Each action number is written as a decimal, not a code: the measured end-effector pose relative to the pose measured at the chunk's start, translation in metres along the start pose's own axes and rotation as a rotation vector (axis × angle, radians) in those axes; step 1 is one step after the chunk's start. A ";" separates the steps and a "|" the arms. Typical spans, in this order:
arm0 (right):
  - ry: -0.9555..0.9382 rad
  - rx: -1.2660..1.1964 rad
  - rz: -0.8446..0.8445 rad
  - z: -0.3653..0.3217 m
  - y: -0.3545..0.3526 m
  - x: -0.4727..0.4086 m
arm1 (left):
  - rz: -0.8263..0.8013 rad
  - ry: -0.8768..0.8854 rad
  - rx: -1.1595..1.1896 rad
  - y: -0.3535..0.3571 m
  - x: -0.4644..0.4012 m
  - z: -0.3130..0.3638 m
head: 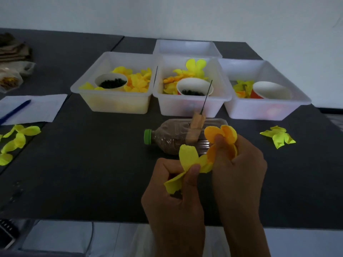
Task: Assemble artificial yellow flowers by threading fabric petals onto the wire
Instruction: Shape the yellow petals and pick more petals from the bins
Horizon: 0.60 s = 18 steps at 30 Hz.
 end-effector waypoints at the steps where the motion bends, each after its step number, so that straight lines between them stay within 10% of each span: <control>1: -0.025 -0.006 0.022 -0.008 0.001 -0.003 | 0.019 0.011 0.002 -0.002 -0.005 0.002; 9: 0.023 -0.068 0.247 -0.021 -0.033 -0.055 | 0.059 -0.082 0.085 -0.035 -0.064 0.002; 18: 0.048 -0.088 -0.020 -0.024 -0.027 -0.068 | -0.180 -0.337 0.016 0.021 -0.153 -0.076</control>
Point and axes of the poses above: each hand's wrist, its own x-axis away from the middle knuckle, its own y-axis out of the palm, z = x × y, the point moved 10 cm from there along -x, towards the middle knuckle, and after that the axes turned 2 degrees about -z, right-handed, at the moved point
